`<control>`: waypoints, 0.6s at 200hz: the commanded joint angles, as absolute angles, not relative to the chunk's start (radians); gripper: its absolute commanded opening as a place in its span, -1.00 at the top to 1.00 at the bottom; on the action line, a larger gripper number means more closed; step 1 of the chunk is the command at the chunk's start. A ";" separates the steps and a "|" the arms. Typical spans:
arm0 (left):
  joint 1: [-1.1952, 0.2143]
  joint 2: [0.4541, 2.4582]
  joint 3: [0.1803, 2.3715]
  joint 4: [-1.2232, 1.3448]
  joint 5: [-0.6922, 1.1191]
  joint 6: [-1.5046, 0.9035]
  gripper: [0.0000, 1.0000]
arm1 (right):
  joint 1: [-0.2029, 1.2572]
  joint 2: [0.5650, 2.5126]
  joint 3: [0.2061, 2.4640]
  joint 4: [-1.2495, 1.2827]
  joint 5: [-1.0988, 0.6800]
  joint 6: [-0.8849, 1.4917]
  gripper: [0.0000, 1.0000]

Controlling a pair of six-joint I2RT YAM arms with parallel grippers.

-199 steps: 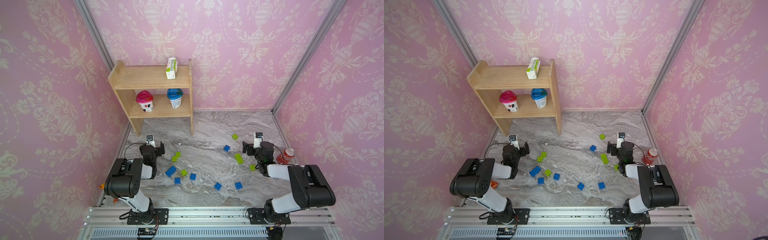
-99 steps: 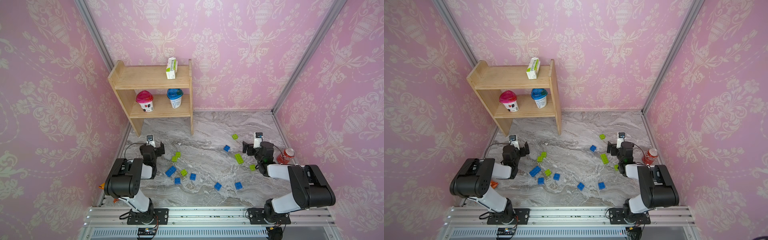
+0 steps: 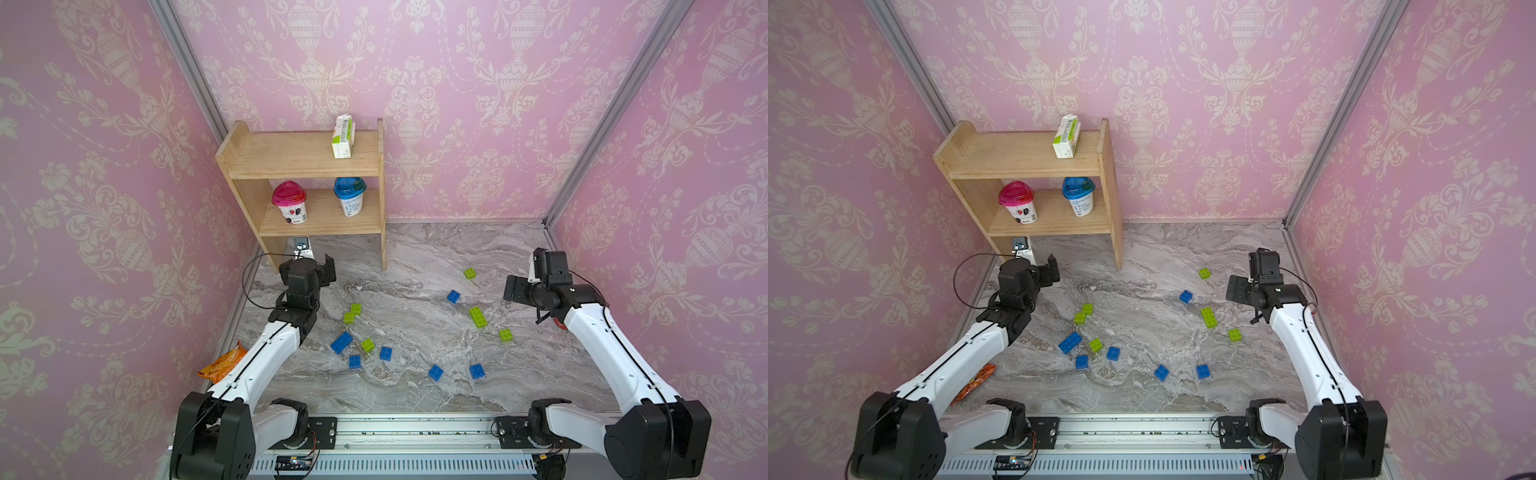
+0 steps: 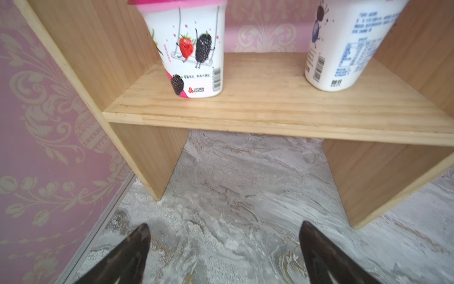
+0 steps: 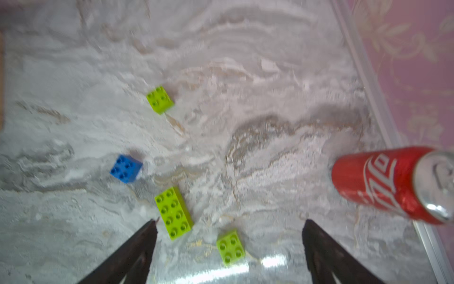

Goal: Assemble the letter v with lego
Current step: Pick up the lego brick from the center of the board.

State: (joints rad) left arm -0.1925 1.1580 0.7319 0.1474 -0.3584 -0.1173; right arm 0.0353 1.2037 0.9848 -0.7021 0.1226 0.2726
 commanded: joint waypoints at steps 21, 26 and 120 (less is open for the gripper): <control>-0.222 1.095 0.764 -0.197 -0.332 -0.261 -0.85 | 0.022 1.436 0.995 -1.013 -0.010 0.320 -0.75; -0.224 1.086 0.762 -0.204 -0.324 -0.271 -0.84 | 0.022 1.447 0.989 -1.004 -0.016 0.321 -0.74; -0.232 1.065 0.739 -0.199 -0.278 -0.351 -0.77 | 0.020 1.686 1.034 -0.932 -0.044 0.255 -0.27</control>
